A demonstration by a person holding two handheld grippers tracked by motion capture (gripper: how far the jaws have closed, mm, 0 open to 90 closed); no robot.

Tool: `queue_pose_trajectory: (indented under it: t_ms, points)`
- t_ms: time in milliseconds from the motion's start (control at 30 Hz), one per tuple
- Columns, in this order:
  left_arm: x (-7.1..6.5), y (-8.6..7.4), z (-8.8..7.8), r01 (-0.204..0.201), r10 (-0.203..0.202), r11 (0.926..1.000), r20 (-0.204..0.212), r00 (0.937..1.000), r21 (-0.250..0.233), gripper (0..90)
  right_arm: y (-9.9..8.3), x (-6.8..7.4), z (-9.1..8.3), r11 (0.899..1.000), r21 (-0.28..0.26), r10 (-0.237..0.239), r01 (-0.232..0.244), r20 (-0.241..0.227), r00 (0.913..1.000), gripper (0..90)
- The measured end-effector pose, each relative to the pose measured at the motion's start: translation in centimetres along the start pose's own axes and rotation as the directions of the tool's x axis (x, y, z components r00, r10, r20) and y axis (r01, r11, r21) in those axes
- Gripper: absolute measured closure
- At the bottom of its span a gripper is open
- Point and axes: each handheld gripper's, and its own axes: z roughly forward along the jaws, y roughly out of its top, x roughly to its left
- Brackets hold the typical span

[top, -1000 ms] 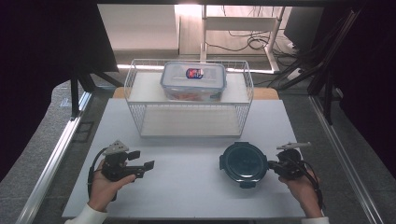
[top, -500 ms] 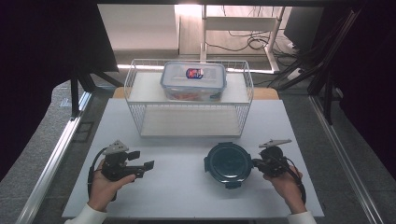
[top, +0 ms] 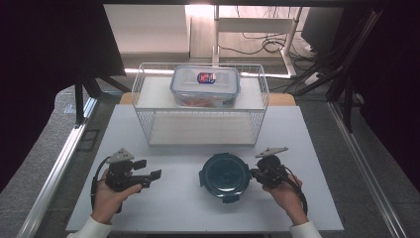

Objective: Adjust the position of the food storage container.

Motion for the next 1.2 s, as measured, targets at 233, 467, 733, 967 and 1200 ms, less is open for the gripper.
queue_pose_trajectory:
  t_ms: [233,467,733,967,1200]
  points:
    - [0.0,-0.1,0.1,0.001,-0.001,1.0000,0.000,1.0000,0.003,25.4,0.3,1.5,0.3,1.000,0.003,-0.029,0.029,-0.041,0.9987,89.3]
    - [-0.1,0.0,0.2,0.000,0.000,1.0000,0.001,1.0000,0.003,25.4,0.8,3.1,0.8,0.997,0.002,-0.071,0.071,-0.067,0.9953,89.3]
    - [-0.4,0.0,0.4,0.002,-0.002,1.0000,0.012,0.9999,0.006,25.5,1.3,4.0,1.2,0.995,0.000,-0.095,0.095,-0.080,0.9923,89.2]
    - [-0.6,-0.1,0.5,-0.006,0.006,0.9999,0.005,1.0000,0.010,25.5,1.1,3.8,1.2,0.989,-0.027,-0.148,0.147,-0.072,0.9863,89.2]
    - [-0.5,-0.5,0.1,-0.003,0.003,0.9999,-0.001,1.0000,0.013,25.5,0.5,2.2,-0.7,0.993,-0.108,-0.067,0.058,-0.082,0.9944,89.0]
